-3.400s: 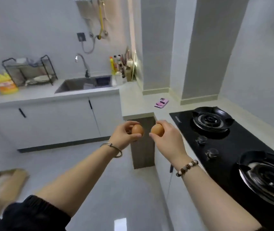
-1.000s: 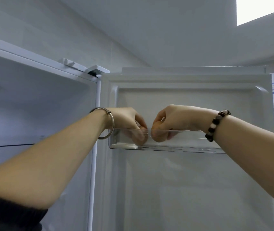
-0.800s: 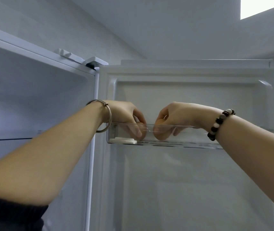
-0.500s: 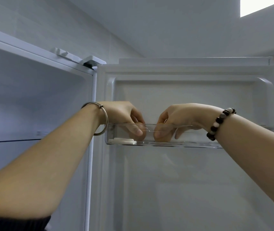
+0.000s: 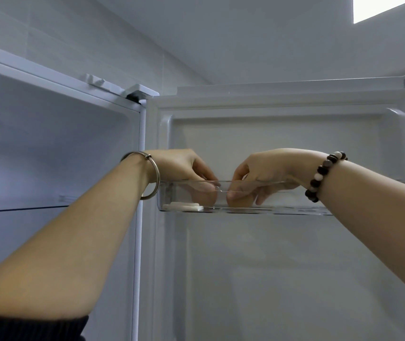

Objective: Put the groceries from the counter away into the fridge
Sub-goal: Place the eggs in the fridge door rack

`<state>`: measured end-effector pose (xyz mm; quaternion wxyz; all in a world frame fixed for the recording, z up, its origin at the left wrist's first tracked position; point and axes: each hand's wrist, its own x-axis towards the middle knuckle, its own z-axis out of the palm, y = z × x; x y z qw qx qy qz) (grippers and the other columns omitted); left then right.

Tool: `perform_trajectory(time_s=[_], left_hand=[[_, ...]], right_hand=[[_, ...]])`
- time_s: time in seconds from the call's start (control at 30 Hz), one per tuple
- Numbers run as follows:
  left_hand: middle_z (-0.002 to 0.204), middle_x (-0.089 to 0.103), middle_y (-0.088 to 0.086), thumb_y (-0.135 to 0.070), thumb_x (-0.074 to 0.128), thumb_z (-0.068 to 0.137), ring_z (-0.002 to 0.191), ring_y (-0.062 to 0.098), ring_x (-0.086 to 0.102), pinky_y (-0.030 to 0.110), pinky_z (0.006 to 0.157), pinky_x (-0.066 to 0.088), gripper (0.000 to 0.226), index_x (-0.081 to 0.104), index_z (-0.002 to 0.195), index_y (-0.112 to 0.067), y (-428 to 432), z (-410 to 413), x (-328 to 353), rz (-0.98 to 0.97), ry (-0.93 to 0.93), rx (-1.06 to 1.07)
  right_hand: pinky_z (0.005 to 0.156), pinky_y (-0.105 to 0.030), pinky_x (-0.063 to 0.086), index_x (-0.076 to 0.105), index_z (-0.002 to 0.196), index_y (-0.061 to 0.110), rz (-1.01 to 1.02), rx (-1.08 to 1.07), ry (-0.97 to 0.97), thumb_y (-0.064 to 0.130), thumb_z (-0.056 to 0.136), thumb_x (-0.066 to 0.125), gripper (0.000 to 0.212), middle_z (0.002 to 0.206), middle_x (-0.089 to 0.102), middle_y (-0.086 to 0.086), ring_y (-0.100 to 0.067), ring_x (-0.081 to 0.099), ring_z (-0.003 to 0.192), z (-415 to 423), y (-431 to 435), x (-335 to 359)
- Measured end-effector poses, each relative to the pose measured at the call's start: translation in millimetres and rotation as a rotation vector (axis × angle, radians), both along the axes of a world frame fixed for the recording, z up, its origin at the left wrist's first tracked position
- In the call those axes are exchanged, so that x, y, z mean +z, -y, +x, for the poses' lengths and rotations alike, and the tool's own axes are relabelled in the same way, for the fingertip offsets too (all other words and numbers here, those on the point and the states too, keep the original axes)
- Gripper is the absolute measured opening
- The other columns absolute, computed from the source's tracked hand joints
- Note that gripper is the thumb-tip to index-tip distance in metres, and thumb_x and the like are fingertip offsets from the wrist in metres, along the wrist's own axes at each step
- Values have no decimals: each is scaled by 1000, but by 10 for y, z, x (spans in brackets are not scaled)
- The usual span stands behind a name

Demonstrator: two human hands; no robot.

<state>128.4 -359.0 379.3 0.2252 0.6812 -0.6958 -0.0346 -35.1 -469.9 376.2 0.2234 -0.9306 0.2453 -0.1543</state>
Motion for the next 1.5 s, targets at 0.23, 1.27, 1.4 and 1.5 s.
perform_trajectory(time_s=[0.23,1.27,1.4,1.5], left_hand=[[91,73,2,-29,65,86,81,10,63,26,85,50,17,75,94,-19,2,-36,-11,-25,13,61],[77,73,-5,-19,73,81,74,8,69,13,62,48,3,72,85,-18,-13,-148,101,90,56,147],[78,73,-5,-22,74,80,73,6,69,11,60,48,7,73,86,-18,-25,-167,78,58,40,158],[81,73,-7,-32,75,78,77,5,69,14,66,49,15,73,87,-21,-43,-179,84,57,68,153]], right_hand=[[76,-28,56,70,98,1,-5,-21,28,28,83,70,31,93,68,-13,-21,63,79,3,58,-7],[64,-26,53,71,95,9,-28,-46,49,30,82,71,25,84,71,-5,-17,65,75,-41,57,-3],[68,-27,55,70,97,9,-50,-47,46,33,82,71,28,88,72,-6,-17,65,77,-46,59,-4],[68,-28,55,70,96,10,-51,-42,64,35,81,71,30,90,72,-7,-17,66,77,-40,67,-4]])
